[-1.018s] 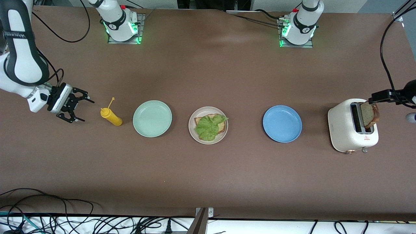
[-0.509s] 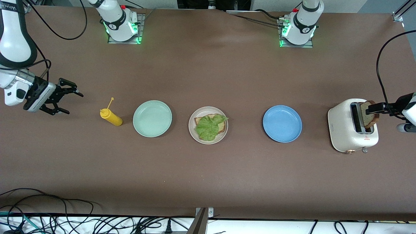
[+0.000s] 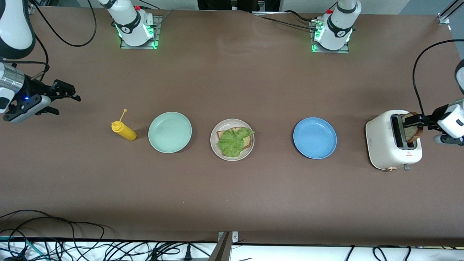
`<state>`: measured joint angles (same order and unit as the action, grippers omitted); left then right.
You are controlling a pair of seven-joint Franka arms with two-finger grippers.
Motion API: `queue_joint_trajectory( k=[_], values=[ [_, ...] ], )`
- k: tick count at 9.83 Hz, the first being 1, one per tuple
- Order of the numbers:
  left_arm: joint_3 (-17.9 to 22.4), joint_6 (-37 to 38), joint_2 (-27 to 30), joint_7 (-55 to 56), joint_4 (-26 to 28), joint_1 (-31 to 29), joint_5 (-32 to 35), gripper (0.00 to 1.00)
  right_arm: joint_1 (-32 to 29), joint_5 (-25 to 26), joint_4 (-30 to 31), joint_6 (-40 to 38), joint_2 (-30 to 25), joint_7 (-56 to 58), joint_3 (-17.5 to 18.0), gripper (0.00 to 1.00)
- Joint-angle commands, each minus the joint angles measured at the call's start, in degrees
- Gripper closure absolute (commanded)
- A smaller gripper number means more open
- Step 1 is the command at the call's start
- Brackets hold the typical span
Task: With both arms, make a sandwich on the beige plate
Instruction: 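Grasp the toaster bread slice with the left gripper while the right gripper withdraws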
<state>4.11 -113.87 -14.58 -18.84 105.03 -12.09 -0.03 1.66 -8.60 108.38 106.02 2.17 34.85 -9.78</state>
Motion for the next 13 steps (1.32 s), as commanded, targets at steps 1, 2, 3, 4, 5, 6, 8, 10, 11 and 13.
queue_joint_trajectory(
  k=[1,2,3,4,5,6,8,10,11,13],
  values=[
    [-0.6,-5.5,3.5,-2.3,6.3,-1.6,2.4,0.0,0.3,6.9,-4.5,-5.5,0.0,-14.0,2.2,0.0],
    [-0.6,-5.9,3.4,-2.9,6.7,-1.7,2.4,0.02,0.3,8.6,-6.0,-7.6,-0.2,-21.6,3.7,0.0],
    [-0.6,-5.8,3.3,-3.8,6.7,-1.6,2.5,0.35,0.3,10.3,-6.6,-7.8,-0.8,-29.5,6.1,0.0],
    [-0.6,-5.5,3.2,-5.7,6.6,-1.7,2.4,0.59,0.1,11.5,-6.8,-7.6,-1.8,-34.4,7.6,0.0],
    [-0.6,-5.4,3.2,-6.5,6.4,-2.1,2.4,0.85,0.1,10.9,-8.6,-7.5,-2.2,-34.9,7.5,0.0],
    [-0.6,-5.2,3.2,-6.5,6.2,-2.4,2.4,1.0,-0.2,10.0,-12.5,-8.9,-1.9,-34.8,6.5,0.0],
    [-0.6,-4.2,2.7,-8.3,5.8,-2.3,2.5,1.0,-0.2,6.9,-16.8,-13.1,-1.4,-34.6,4.7,0.0],
    [-0.6,-0.9,2.1,-11.7,0.6,-2.4,2.4,1.0,-0.5,2.0,-16.3,-13.3,-1.6,-34.4,1.4,0.0],
    [-0.6,2.1,1.9,-11.7,-2.7,-2.3,2.4,1.0,-0.5,2.0,-15.7,-13.3,-1.5,-33.6,1.3,0.0],
    [-0.7,9.6,1.1,-11.8,-9.7,-1.8,2.2,1.0,-0.1,3.5,-14.9,-12.8,-2.0,-33.9,2.3,0.0]
  ],
)
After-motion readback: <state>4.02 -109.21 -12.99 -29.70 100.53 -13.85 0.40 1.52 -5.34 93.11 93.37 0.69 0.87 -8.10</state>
